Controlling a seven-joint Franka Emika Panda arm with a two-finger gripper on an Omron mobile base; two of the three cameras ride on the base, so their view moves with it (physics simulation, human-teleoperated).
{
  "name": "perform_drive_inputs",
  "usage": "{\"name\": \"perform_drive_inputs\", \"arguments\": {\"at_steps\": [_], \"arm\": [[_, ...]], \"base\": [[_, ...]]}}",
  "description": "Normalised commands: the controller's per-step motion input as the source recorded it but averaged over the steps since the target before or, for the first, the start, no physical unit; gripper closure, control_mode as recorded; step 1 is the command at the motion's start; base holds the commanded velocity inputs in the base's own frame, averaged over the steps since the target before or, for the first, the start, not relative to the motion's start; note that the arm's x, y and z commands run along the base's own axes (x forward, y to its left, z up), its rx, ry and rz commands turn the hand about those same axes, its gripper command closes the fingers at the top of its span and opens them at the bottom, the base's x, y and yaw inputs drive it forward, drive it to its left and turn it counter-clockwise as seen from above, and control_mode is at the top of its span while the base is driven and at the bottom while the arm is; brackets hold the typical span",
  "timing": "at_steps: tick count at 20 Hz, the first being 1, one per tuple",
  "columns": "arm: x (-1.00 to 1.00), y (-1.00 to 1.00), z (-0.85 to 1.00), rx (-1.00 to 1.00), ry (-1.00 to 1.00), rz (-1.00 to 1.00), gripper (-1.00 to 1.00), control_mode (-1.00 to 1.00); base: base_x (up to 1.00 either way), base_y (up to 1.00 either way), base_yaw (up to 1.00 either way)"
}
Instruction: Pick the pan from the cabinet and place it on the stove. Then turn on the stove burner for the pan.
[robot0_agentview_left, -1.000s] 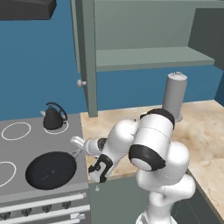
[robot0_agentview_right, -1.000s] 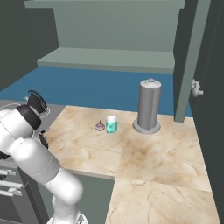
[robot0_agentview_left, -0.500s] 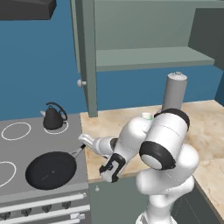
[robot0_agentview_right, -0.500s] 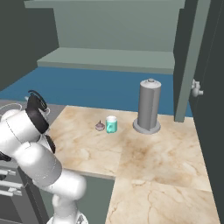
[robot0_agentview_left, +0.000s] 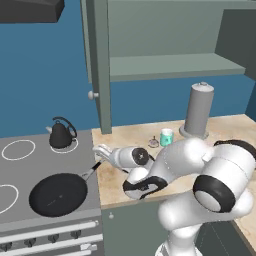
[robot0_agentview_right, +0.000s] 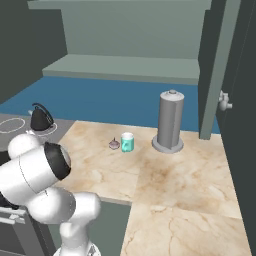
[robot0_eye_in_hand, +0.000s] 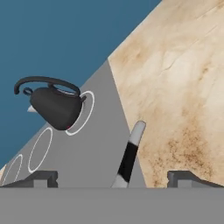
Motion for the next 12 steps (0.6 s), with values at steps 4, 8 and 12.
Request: {"name": "perform_drive_inputs", "arguments": {"at_steps": [4, 8, 12], "arm": [[-0.05, -0.17, 0.9, -0.06, 0.13, -0.02, -1.0, -1.0], [-0.17, -0.29, 0.68, -0.02, 0.19, -0.05, -1.0, -1.0], [-0.25, -0.33, 0.55, 0.0, 0.21, -0.07, -1.0, -1.0]], "base": [[0.0, 0.0, 0.0], [0.0, 0.0, 0.0], [0.0, 0.0, 0.0]]}}
